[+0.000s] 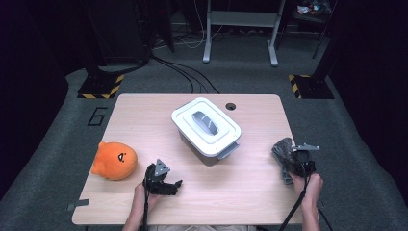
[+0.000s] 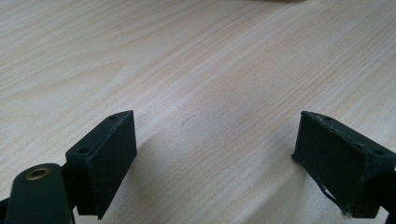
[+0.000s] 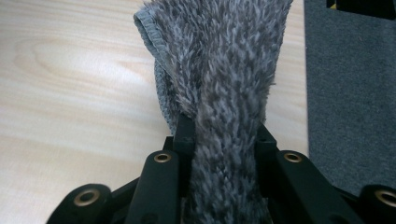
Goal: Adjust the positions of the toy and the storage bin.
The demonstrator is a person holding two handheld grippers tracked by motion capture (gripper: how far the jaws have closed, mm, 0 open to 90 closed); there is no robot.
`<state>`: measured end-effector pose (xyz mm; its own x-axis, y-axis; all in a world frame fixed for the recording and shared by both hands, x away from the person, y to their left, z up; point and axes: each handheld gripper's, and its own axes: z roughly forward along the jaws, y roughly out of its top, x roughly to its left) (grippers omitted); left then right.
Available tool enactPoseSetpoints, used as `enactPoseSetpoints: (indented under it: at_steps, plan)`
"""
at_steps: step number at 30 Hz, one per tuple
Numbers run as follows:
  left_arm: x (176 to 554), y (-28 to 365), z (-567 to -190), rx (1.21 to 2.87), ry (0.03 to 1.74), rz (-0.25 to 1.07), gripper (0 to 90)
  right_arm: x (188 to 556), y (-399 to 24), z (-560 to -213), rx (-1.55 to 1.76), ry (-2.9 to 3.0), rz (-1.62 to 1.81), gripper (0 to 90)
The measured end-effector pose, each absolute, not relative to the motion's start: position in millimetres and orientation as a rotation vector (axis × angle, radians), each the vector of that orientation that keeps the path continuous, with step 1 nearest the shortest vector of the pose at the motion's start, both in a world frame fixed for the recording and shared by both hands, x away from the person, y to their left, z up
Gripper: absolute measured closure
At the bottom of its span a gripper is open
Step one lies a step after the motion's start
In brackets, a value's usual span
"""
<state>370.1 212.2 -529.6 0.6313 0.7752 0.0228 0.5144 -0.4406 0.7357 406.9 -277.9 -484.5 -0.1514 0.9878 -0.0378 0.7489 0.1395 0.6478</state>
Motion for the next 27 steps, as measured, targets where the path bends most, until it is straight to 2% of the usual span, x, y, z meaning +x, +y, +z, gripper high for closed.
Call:
enactPoseSetpoints:
  at_steps: [15,27]
  plan:
    - [370,212,-530,2.138,1.007,0.459,12.5,340,-281,-477,1.674,1.955,0.711,69.8]
    - [370,212,-530,2.14,1.006,0.46,12.4,321,-274,-490,1.689,1.978,0.679,66.4]
